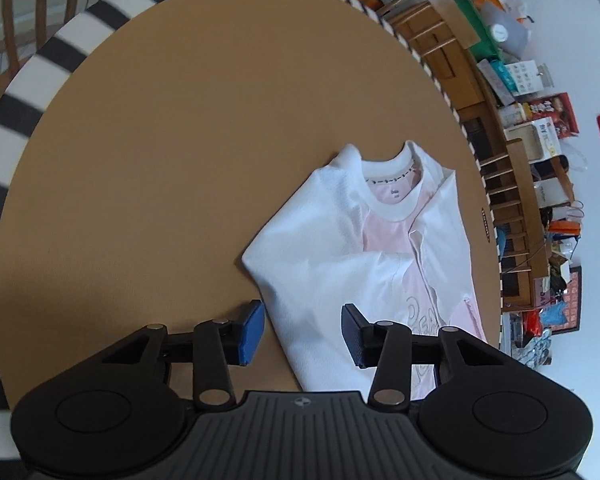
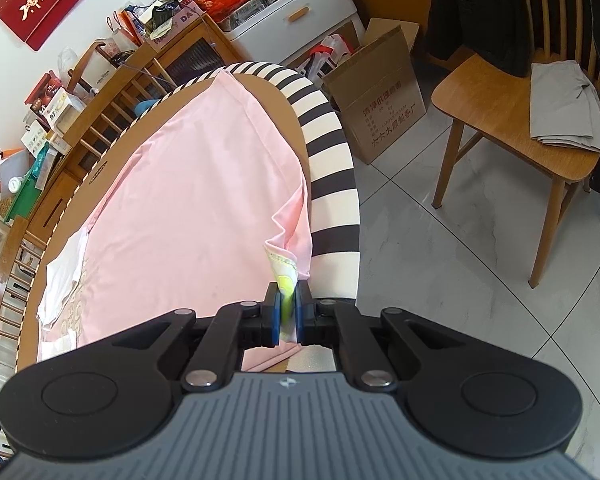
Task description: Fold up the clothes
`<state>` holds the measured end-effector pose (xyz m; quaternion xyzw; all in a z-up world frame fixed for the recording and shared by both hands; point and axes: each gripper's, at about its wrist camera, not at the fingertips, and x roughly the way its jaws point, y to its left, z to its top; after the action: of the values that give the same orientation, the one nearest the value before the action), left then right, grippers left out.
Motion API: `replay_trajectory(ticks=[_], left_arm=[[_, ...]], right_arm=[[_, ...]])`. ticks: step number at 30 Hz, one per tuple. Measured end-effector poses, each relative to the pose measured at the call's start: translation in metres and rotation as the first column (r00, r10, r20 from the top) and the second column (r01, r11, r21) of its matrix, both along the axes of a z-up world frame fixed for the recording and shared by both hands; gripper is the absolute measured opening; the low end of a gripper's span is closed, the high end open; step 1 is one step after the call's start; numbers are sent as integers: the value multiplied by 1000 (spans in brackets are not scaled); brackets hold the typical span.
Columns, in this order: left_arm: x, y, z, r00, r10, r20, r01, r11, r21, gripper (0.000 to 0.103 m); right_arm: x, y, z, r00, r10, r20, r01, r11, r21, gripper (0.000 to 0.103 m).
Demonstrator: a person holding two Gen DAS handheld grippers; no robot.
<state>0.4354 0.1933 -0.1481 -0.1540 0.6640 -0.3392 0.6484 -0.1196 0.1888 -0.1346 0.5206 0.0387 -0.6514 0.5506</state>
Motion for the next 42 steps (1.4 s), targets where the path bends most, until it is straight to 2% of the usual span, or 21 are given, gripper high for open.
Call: replay_trajectory(ticks=[1, 3, 4, 5, 6, 10, 12, 18, 24, 31, 34, 36, 38, 42], left_arm=[[2, 1, -3, 998, 45, -48, -45, 999, 4, 47], [5, -4, -9, 994, 74, -77, -74, 997, 13, 46], [6, -8, -12, 994, 78, -83, -77, 997, 19, 38], [7, -11, -15, 993, 82, -88, -80, 996, 26, 12], [7, -12, -17, 994, 78, -82, -76, 997, 23, 7], [3, -7, -18, 999, 40, -9, -40, 999, -10, 4], [2, 1, -17, 998, 70, 8, -70, 997, -17, 3], [7, 22, -18, 994, 104, 23, -103, 994, -45, 3], [15, 48, -10, 992, 119, 51, -116, 992, -52, 3], [26, 104, 12, 988, 128, 84, -125, 991, -43, 2], [24, 121, 36, 988, 115, 102, -104, 989, -109, 2], [23, 120, 51, 987, 103, 121, -84, 984, -155, 2], [22, 109, 56, 989, 112, 101, -94, 980, -174, 2], [22, 82, 62, 991, 130, 20, -124, 977, -171, 2]], right_arm=[[0, 0, 0, 1000, 0, -1, 0, 1000, 0, 7], [1, 0, 0, 1000, -1, -3, 1, 1000, -1, 7], [1, 0, 0, 1000, -2, -2, 2, 1000, -1, 7], [0, 0, 0, 1000, -2, 0, 2, 1000, -1, 7], [0, 0, 0, 1000, -3, 1, 3, 1000, 0, 7], [0, 0, 0, 1000, -14, 20, 14, 1000, 4, 7], [0, 2, 1, 999, -31, 27, 31, 1000, -3, 8], [-2, 11, 9, 999, -39, 3, 39, 999, -33, 8], [2, 23, 12, 999, -6, 34, 7, 1000, -15, 7], [18, 54, 9, 992, -20, 122, 14, 998, 53, 7], [20, 63, 25, 989, -2, 148, -1, 1000, 16, 7], [20, 60, 40, 990, 35, 135, -32, 999, -23, 7], [19, 53, 53, 989, 61, 136, -53, 997, -61, 7], [12, 25, 67, 980, 46, 193, -28, 995, -91, 7]])
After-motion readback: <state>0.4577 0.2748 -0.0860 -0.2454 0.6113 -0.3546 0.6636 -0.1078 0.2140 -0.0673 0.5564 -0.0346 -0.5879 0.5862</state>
